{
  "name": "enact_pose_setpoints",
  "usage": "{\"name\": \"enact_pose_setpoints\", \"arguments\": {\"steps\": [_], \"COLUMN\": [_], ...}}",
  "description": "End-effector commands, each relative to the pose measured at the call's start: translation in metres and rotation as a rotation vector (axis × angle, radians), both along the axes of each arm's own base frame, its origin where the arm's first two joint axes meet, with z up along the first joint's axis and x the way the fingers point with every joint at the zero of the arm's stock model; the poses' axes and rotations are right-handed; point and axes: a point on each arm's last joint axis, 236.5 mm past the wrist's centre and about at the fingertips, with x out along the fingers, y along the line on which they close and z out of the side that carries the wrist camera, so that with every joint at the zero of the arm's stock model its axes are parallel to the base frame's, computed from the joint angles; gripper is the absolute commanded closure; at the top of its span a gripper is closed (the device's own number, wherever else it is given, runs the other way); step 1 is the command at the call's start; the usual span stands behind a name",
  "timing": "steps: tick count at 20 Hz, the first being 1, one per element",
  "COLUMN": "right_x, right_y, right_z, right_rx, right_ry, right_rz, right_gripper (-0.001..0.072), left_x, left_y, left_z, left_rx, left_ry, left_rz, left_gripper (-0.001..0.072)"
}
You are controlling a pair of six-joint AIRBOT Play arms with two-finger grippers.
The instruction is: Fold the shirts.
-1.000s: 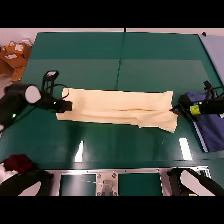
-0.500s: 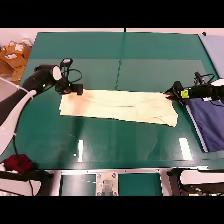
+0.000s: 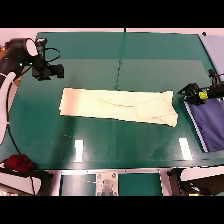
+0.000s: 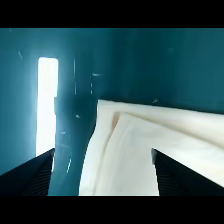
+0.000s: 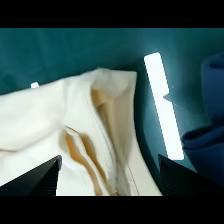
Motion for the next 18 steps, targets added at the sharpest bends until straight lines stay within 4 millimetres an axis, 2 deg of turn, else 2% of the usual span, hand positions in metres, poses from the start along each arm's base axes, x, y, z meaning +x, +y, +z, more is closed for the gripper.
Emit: {"name": "enact_pose_setpoints", "arguments": {"steps": [1, 6, 9, 10, 11, 12, 13, 14, 15, 16, 18], "right_x": [-0.028, -0.038, -0.031, -0.029, -0.028, -0.027, -0.028, -0.027, -0.026, -0.023, -0.015], "right_y": [0.005, 0.044, 0.064, 0.071, 0.077, 0.082, 0.086, 0.089, 0.092, 0.093, 0.094], "right_z": [-0.026, -0.068, -0.076, -0.076, -0.076, -0.075, -0.074, -0.071, -0.067, -0.062, -0.039], "right_rx": [0.073, 0.188, 0.172, 0.166, 0.164, 0.165, 0.168, 0.167, 0.167, 0.165, 0.149], "right_ry": [0.068, 0.161, 0.164, 0.163, 0.167, 0.174, 0.18, 0.183, 0.176, 0.16, 0.104], "right_rz": [0.14, 0.258, 0.302, 0.322, 0.331, 0.335, 0.341, 0.346, 0.354, 0.353, 0.352], "right_gripper": [0.0014, 0.0014, 0.0016, 0.0024, 0.0147, 0.0422, 0.0518, 0.0562, 0.066, 0.0693, 0.0694], "left_x": [-0.023, -0.026, -0.027, -0.027, -0.026, -0.023, -0.021, -0.017, -0.014, -0.013, -0.016], "left_y": [-0.004, -0.051, -0.069, -0.074, -0.078, -0.084, -0.089, -0.096, -0.103, -0.115, -0.151], "left_z": [0.001, 0.01, 0.017, 0.019, 0.021, 0.025, 0.028, 0.031, 0.032, 0.029, 0.015], "left_rx": [-0.048, -0.235, -0.307, -0.332, -0.348, -0.366, -0.388, -0.414, -0.418, -0.418, -0.418], "left_ry": [0.104, 0.103, 0.092, 0.092, 0.082, 0.06, 0.043, 0.027, 0.012, 0.005, 0.0], "left_rz": [-0.016, -0.095, -0.146, -0.148, -0.156, -0.189, -0.195, -0.195, -0.202, -0.219, -0.273], "left_gripper": [0.0003, 0.0003, 0.0006, 0.0095, 0.0407, 0.0696, 0.0681, 0.0691, 0.0689, 0.0689, 0.0689]}}
